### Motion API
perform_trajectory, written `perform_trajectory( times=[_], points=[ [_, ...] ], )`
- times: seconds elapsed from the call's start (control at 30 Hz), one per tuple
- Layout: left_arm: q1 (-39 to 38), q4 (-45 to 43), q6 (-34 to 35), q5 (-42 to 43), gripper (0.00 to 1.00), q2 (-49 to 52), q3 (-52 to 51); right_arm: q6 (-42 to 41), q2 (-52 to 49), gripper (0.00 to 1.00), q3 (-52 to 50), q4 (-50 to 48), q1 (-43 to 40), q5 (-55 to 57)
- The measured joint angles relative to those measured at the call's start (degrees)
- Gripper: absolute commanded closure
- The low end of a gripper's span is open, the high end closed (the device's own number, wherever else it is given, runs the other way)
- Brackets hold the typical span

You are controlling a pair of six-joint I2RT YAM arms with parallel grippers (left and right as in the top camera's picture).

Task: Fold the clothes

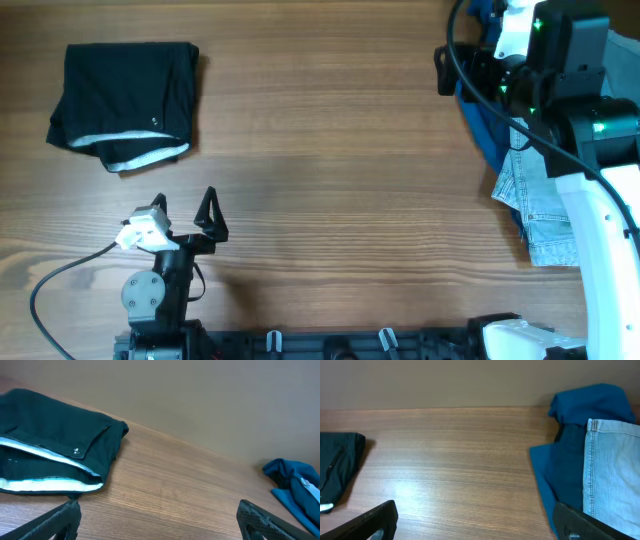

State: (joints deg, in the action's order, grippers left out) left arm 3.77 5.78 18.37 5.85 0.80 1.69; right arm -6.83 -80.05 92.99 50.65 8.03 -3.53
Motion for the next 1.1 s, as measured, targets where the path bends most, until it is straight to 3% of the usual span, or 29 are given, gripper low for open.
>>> perform_trajectory(
  times=[0.57,0.63,0.8,1.03,1.1],
  points=[
    [0.0,0.0,0.0,0.0,0.0,0.0,0.0,0.0,0.1,0.0,0.0,2.1,0.0,0.7],
    [0.0,0.0,0.0,0.0,0.0,0.0,0.0,0.0,3.1,0.0,-1.6,-1.5,0.0,1.7],
    [0.0,-0.2,0.0,0.0,0.0,0.0,-0.1,-1.3,29.1,0.0,-25.9,-26.7,0.0,1.8],
    [0.0,-0.3,0.0,0.0,0.0,0.0,-0.2,-1.7,60.9,0.0,-68.0,-48.9,0.0,3.6],
    [0.0,-0.3,0.0,0.0,0.0,0.0,-0.2,-2.4,64.8,0.0,-74.7,-52.2,0.0,3.6]
  ],
)
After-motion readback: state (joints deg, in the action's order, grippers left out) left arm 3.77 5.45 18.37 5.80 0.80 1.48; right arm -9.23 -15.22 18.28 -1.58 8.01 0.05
